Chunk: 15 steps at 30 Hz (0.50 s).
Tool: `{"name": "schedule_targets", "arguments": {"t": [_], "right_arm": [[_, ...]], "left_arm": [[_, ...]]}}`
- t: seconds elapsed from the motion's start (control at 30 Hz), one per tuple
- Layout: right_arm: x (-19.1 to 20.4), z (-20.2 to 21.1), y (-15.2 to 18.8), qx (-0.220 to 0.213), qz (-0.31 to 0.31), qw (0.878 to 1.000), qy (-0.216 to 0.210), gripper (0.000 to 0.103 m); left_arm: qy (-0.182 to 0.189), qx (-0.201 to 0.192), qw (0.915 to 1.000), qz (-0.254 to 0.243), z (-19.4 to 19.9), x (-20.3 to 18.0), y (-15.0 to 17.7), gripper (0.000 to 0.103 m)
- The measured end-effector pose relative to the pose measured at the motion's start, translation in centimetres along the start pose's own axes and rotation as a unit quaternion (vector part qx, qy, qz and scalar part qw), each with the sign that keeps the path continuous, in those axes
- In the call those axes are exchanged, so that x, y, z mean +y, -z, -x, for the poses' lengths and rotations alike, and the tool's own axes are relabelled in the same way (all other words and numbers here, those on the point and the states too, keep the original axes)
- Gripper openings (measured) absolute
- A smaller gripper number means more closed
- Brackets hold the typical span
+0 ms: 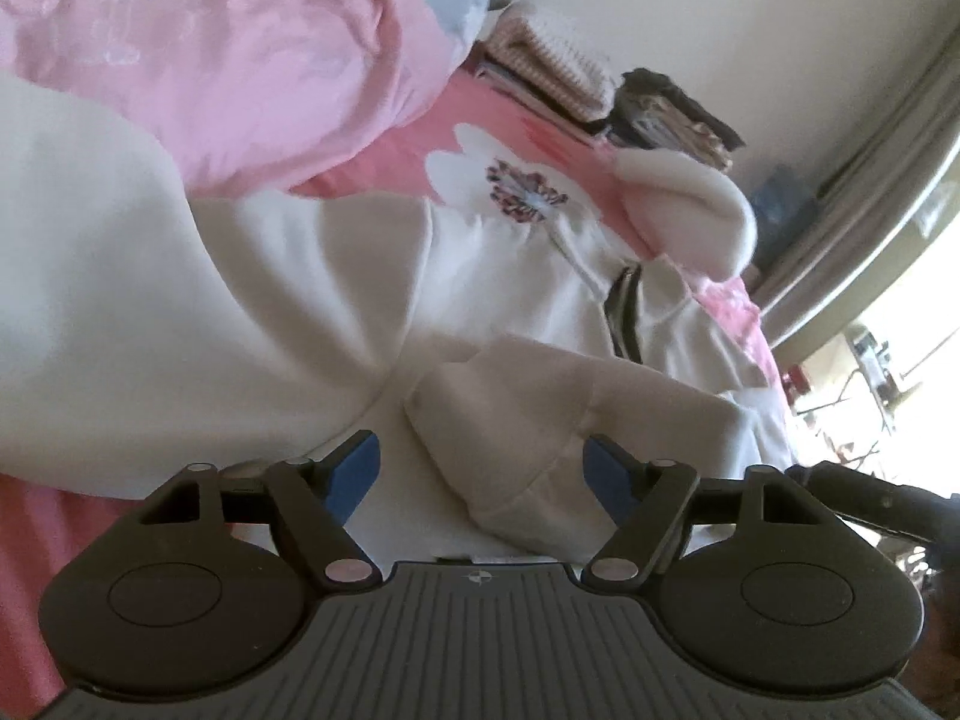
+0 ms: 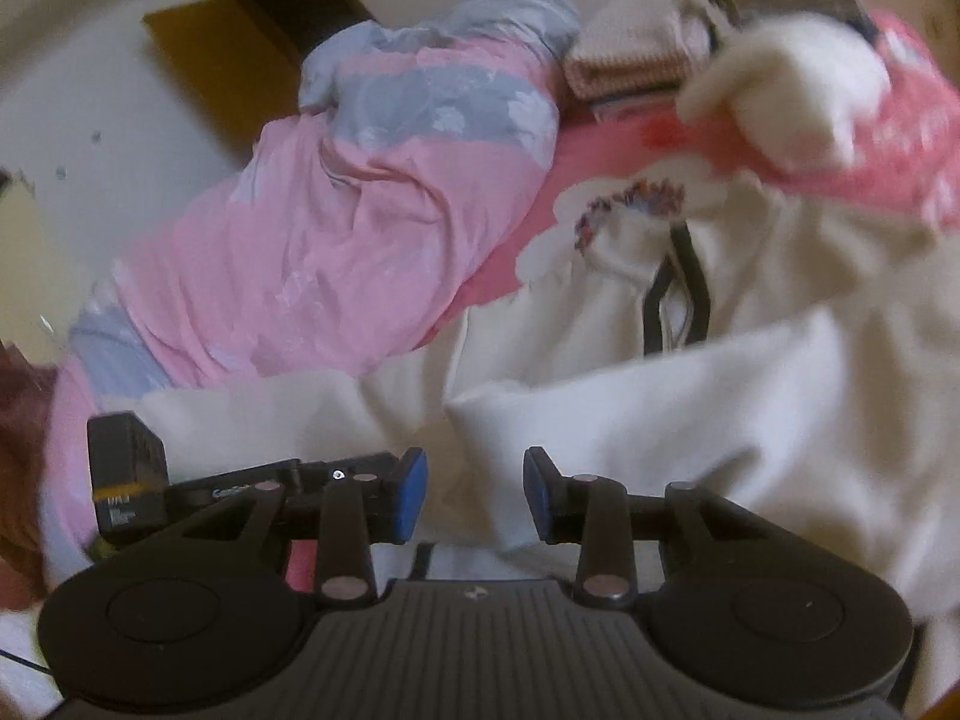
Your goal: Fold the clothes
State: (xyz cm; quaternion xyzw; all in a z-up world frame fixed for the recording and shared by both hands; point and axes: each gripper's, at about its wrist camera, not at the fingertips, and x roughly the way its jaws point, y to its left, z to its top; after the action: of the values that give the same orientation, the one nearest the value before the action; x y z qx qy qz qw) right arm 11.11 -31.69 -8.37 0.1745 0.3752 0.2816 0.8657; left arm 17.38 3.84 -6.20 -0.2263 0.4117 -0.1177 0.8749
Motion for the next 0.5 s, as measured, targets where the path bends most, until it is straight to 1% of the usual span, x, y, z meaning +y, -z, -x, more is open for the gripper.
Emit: {"name": "schedule_targets", "arguments": {"t": [0.03,0.1,0.17,0.2,0.27,0.33,0.43,0.47,0.5], "right_arm": [[0.4,-0.1,-0.3,-0.005,0.017,1.000,0.008,0.039],[0.9,-1.1,-1.3,-0.011,0.044,0.999,0.017,0.050],[1.2,-2.4,-2.2,-0.010,0.067,0.998,0.020,0.054],[1.5,-3.1,-2.4,-0.002,0.080,0.997,0.020,0.056],[1.9,-4.5,-2.8,0.016,0.106,0.994,0.020,0.058],[2.5,-5.7,-2.6,0.026,0.144,0.989,0.029,0.058],[2.9,-7.5,-2.2,0.044,0.181,0.982,0.041,0.056],[2.8,-7.8,-2.1,0.048,0.183,0.981,0.044,0.051],[2.8,-8.1,-2.0,0.052,0.185,0.980,0.048,0.038]], "left_arm": [[0.000,0.003,1.0000,0.004,-0.5,0.0,0.0,0.067],[0.002,0.007,1.0000,0.007,-1.2,0.0,0.1,0.062],[0.007,0.006,0.9998,0.016,-1.8,0.0,0.2,0.062],[0.007,0.005,0.9997,0.023,-2.0,0.1,0.2,0.062],[0.000,0.009,0.9993,0.035,-2.6,0.2,0.3,0.062],[-0.007,0.011,0.9991,0.040,-3.0,0.2,0.3,0.060],[0.000,0.012,0.9994,0.033,-3.4,-0.1,0.5,0.048],[0.007,0.013,0.9994,0.030,-3.5,-0.2,0.5,0.043],[0.011,0.012,0.9995,0.025,-3.6,-0.3,0.5,0.039]]}}
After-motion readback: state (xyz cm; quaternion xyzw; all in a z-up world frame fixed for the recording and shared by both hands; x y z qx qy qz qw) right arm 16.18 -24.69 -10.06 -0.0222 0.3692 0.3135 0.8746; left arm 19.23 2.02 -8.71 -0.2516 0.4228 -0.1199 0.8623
